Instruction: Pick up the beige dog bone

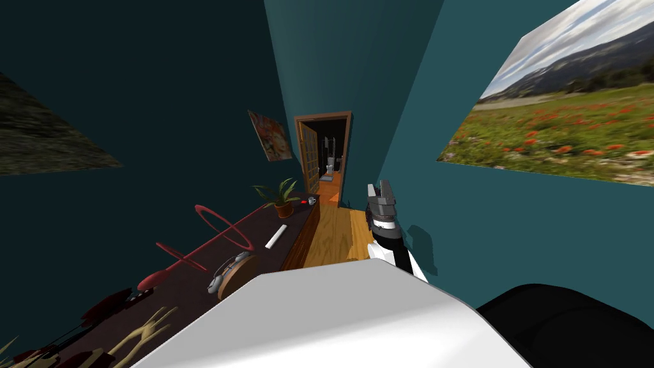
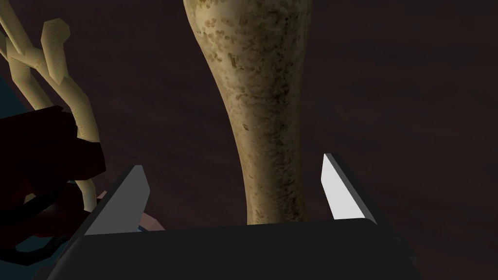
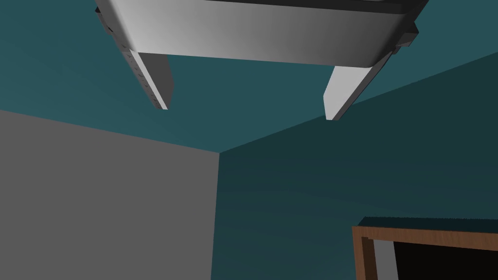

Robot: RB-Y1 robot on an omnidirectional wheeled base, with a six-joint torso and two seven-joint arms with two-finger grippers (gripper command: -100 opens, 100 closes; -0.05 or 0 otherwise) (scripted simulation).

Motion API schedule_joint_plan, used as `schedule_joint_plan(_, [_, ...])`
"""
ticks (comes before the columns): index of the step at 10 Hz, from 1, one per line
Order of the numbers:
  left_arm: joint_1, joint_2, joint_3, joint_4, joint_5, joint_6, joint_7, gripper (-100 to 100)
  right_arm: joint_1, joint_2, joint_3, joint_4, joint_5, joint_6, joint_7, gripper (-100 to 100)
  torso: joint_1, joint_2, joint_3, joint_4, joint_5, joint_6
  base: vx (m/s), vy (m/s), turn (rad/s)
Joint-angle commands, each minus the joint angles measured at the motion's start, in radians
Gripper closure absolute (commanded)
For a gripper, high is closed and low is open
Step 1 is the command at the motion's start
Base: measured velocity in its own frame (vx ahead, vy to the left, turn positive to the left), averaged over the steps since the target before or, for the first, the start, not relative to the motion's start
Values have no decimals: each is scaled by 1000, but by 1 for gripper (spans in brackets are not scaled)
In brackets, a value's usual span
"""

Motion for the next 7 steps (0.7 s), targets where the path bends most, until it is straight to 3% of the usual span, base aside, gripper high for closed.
schedule_joint_plan(1, [-15,9,10,25,15,-10,-43,-100,0,0,0,0,0,0,0,0,0,0,0,0,0,0,14,-21,43])
schedule_joint_plan(4, [-74,37,49,110,69,-36,-130,-100,0,0,0,0,0,0,0,0,0,0,0,0,0,0,18,-22,68])
schedule_joint_plan(7, [-103,51,69,152,95,-49,-203,-100,0,0,0,0,0,0,0,0,0,0,0,0,0,0,15,-22,61])
